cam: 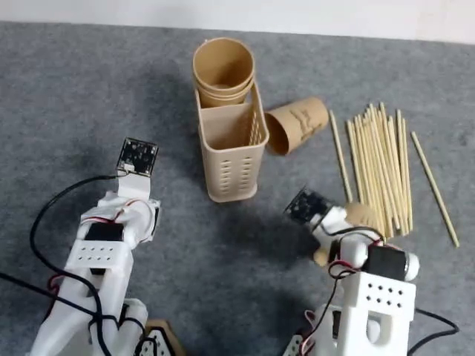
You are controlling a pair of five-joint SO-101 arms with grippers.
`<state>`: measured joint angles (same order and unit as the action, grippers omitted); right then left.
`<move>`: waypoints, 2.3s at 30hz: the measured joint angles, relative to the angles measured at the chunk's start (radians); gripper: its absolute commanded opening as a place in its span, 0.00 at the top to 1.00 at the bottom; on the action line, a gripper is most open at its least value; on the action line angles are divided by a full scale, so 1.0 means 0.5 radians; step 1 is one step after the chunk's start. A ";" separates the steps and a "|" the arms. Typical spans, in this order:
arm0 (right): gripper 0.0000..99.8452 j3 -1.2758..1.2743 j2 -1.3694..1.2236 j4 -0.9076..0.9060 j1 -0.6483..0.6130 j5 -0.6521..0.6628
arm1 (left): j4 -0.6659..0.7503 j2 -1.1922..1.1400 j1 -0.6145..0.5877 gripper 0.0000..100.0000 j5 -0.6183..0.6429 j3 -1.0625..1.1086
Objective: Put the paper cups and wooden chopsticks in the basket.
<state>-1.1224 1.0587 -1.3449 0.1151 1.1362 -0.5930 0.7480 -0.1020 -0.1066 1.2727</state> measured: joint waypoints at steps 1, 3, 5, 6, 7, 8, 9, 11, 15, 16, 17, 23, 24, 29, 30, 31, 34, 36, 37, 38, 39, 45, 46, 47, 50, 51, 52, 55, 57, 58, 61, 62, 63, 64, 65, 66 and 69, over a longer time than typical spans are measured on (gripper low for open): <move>0.80 -0.031 0.000 0.092 0.012 0.000 | 0.000 0.000 0.000 0.88 0.000 0.000; 0.80 -0.068 0.000 0.267 0.040 0.003 | 0.000 0.000 0.000 0.88 0.000 0.000; 0.80 -0.074 -0.015 0.436 0.061 -0.052 | 0.000 0.000 0.000 0.88 0.000 0.000; 0.80 -0.077 -0.025 0.525 0.068 -0.114 | 0.000 0.000 0.000 0.88 0.000 0.000; 0.80 -0.077 -0.025 0.601 0.071 -0.184 | 0.000 0.000 0.000 0.88 0.000 0.000; 0.80 -0.077 -0.025 0.684 0.071 -0.261 | 0.000 0.000 0.000 0.88 0.000 0.000; 0.80 -0.077 -0.025 0.755 0.068 -0.344 | 0.000 0.000 0.000 0.88 0.000 0.000; 0.80 -0.077 -0.025 0.875 0.074 -0.509 | 0.000 0.000 0.000 0.88 0.000 0.000; 0.80 -0.077 -0.025 1.022 0.074 -0.644 | 0.000 0.000 0.000 0.88 0.000 0.000; 0.80 -0.077 -0.025 1.046 0.074 -0.651 | 0.000 0.000 0.000 0.88 0.000 0.000; 0.80 -0.077 -0.025 1.071 0.077 -0.654 | 0.000 0.000 0.000 0.88 0.000 0.000; 0.80 -0.083 -0.025 1.326 0.190 -0.657 | 0.000 0.000 0.000 0.88 0.000 0.000; 0.80 -0.083 -0.025 1.359 0.206 -0.657 | 0.000 0.000 0.000 0.88 0.000 0.000; 0.98 -0.117 -0.025 1.412 0.215 -0.657 | 0.000 0.000 0.000 0.88 0.000 0.000; 0.98 -0.117 -0.025 1.415 0.215 -0.657 | 0.000 0.000 0.000 0.88 0.000 0.000; 1.00 -0.117 -0.025 1.415 0.215 -0.657 | 0.000 0.000 0.000 0.88 0.000 0.000; 0.99 -0.117 -0.025 1.415 0.215 -0.666 | 0.000 0.000 0.000 0.88 0.000 0.000; 0.99 -0.095 -0.025 1.415 0.221 -0.736 | 0.000 0.000 0.000 0.88 0.000 0.000; 0.99 -0.034 -0.025 1.405 0.224 -0.792 | 0.000 0.000 0.000 0.88 0.000 0.000; 0.99 0.055 -0.028 1.366 0.227 -0.853 | 0.000 0.000 0.000 0.88 0.000 0.000; 0.99 0.166 -0.025 1.316 0.227 -0.918 | 0.000 0.000 0.000 0.88 0.000 0.000; 0.99 0.976 -0.025 0.872 0.098 -1.341 | 0.000 0.000 0.000 0.88 0.000 0.000; 0.99 1.105 -0.025 0.816 0.055 -1.415 | 0.000 0.000 0.000 0.88 0.000 0.000; 0.99 1.221 -0.021 0.786 0.009 -1.504 | 0.000 0.000 0.000 0.88 0.000 0.000; 0.99 1.507 -0.021 0.758 -0.141 -1.795 | 0.000 0.000 0.000 0.88 0.000 0.000; 0.99 1.587 -0.025 0.755 -0.209 -1.890 | 0.000 0.000 0.000 0.88 0.000 0.000; 0.99 1.663 -0.061 0.755 -0.288 -1.985 | 0.000 0.000 0.000 0.88 0.000 0.000; 0.99 1.875 -0.261 0.795 -0.577 -2.225 | 0.000 0.000 0.000 0.88 0.000 0.000; 0.99 1.995 -0.457 0.878 -0.743 -2.354 | 0.000 0.000 0.000 0.88 0.000 0.000; 0.99 2.041 -0.555 0.908 -0.804 -2.403 | 0.000 0.000 0.000 0.88 0.000 0.000; 0.99 2.142 -0.856 0.948 -0.908 -2.535 | 0.000 0.000 0.000 0.88 0.000 0.000; 0.99 2.173 -0.951 0.948 -0.921 -2.575 | 0.000 0.000 0.000 0.88 0.000 0.000; 0.99 2.200 -1.040 0.948 -0.927 -2.611 | 0.000 0.000 0.000 0.88 0.000 0.000; 0.99 2.228 -1.117 0.948 -0.930 -2.642 | 0.000 0.000 0.000 0.88 0.000 0.000; 0.99 2.249 -1.188 0.948 -0.930 -2.664 | 0.000 0.000 0.000 0.88 0.000 0.000; 0.99 2.268 -1.252 0.948 -0.930 -2.676 | 0.000 0.000 0.000 0.88 0.000 0.000; 0.99 2.283 -1.430 0.954 -0.933 -2.700 | 0.000 0.000 0.000 0.88 0.000 0.000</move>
<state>0.0192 0.3437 -0.8677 -0.3514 -0.2140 -0.5930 0.7480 -0.1020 -0.1066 1.2727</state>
